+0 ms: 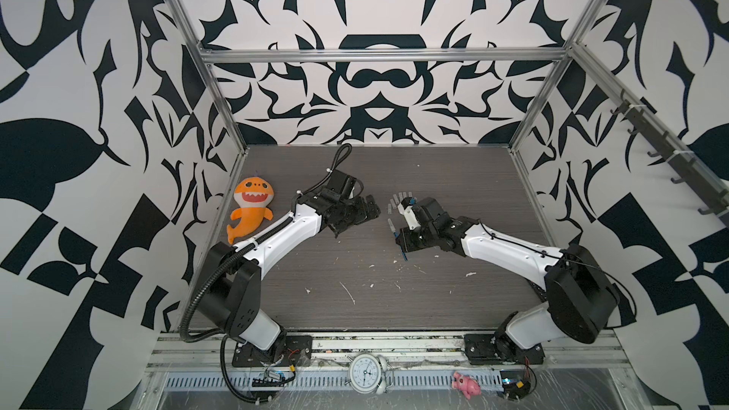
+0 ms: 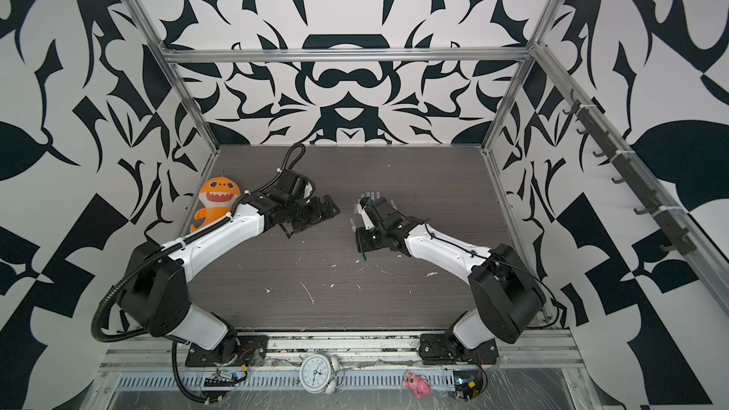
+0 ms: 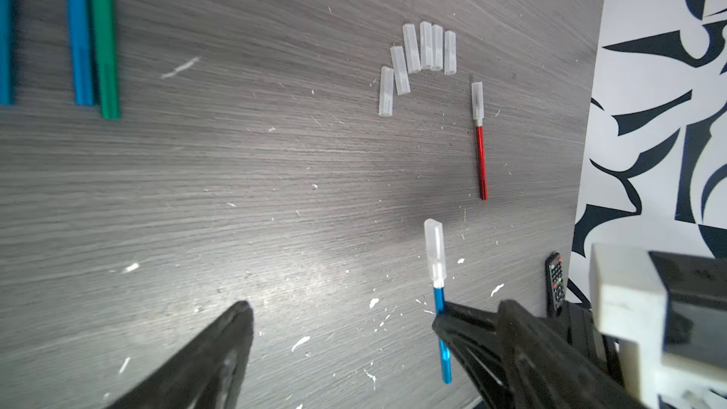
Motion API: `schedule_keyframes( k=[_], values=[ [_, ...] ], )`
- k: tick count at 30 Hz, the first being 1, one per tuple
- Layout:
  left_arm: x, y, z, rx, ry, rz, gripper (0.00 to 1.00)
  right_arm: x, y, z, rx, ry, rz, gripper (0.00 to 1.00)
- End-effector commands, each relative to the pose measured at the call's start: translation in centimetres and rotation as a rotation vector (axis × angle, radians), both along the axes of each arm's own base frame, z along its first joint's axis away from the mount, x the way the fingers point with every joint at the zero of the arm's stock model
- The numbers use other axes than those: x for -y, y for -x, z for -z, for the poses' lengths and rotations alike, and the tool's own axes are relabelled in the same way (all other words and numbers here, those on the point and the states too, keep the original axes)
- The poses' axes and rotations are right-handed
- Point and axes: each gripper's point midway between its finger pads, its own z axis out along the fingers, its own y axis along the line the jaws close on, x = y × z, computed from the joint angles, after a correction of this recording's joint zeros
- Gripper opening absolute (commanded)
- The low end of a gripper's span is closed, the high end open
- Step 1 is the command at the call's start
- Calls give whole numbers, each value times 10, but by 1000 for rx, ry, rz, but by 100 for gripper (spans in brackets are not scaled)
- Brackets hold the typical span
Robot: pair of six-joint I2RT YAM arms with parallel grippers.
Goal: Remove protective caps from carving knives
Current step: Pick up the carving knife from the center of the board, then remove the protective sleeve from the carving knife.
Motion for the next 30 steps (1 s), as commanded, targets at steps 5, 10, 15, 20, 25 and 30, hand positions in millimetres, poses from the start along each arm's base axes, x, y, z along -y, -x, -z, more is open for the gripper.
schedule_keyframes(
  k=[5, 10, 15, 20, 25, 30],
  values=[
    [35, 11, 14, -71, 48, 34, 92, -25, 13, -25, 45, -83, -95, 0],
    [40, 14, 21, -90, 45, 47, 79, -25, 12, -30, 74, -72, -86, 0],
    [41, 17, 24, -95, 48, 46, 63, -25, 10, -37, 97, -87, -71, 0],
    [45, 19, 27, -104, 53, 50, 50, -31, 10, -39, 104, -94, -83, 0],
    [47, 20, 26, -103, 57, 50, 38, -34, 11, -36, 100, -88, -88, 0],
    [47, 19, 27, -104, 55, 52, 27, -34, 11, -37, 106, -84, -85, 0]
  ],
)
